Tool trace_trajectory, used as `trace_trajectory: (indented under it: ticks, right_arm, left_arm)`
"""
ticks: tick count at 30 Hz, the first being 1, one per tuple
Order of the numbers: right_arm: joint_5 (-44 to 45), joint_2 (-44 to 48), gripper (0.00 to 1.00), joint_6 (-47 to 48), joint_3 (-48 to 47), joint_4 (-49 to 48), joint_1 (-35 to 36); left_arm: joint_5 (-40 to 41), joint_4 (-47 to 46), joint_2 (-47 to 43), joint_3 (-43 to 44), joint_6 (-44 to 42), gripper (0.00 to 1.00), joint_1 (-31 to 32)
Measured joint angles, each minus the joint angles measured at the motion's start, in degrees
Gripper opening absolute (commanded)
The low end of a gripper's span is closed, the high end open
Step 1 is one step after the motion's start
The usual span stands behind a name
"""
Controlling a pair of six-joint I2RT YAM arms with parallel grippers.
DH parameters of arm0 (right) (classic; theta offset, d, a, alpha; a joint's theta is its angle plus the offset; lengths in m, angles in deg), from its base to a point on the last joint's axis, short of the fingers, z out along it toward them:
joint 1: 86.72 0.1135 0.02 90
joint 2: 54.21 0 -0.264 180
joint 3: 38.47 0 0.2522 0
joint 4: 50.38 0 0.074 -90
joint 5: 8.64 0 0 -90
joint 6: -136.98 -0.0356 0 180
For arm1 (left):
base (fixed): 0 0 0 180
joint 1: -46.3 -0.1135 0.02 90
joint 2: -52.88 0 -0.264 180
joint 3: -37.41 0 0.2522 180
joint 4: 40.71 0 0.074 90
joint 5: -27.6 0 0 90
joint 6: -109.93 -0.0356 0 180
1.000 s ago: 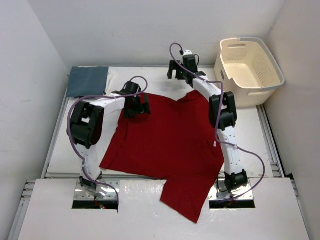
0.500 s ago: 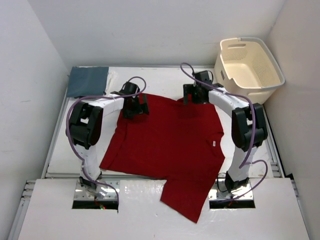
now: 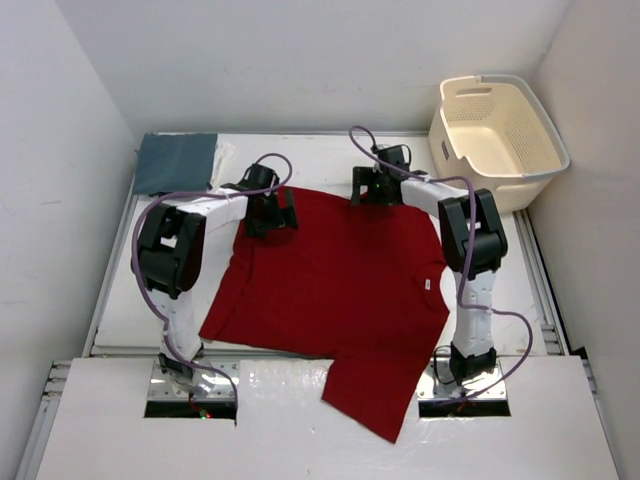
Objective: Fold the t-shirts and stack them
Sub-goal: Flatten out the tshirt
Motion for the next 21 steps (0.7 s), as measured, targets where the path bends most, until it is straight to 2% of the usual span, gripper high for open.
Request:
trace_trajectory:
  ticks: [8, 13, 15, 19, 21]
  right_arm:
    - [-1.3, -4.7, 0.99, -1.7, -5.0, -3.8, 0.0]
    - [-1.7, -10.5, 0.99, -3.7, -12.9, -7.0, 0.0]
    - [-2.0, -15.7, 0.99, -4.4, -20.8, -7.5, 0.1]
    - [-1.6, -30.3, 0.99, -4.4, -45.2, -7.5, 0.4]
    - [-0.9, -31.7, 0.99, -3.7, -47.2, -8.0, 0.4]
  left_arm:
    - [0.0, -0.1, 0.0, -0.1, 0.0, 1.00, -0.1]
    - [-0.4, -0.1, 0.0, -0.1, 0.0, 1.00, -0.2]
    - [-0.6, -0.1, 0.0, -0.1, 0.0, 1.00, -0.2]
    - [-0.6, -0.1, -0.1, -0.1, 0.0, 1.00, -0.3]
    - [-0.6, -0.1, -0.1, -0.1, 0.0, 1.00, -0.3]
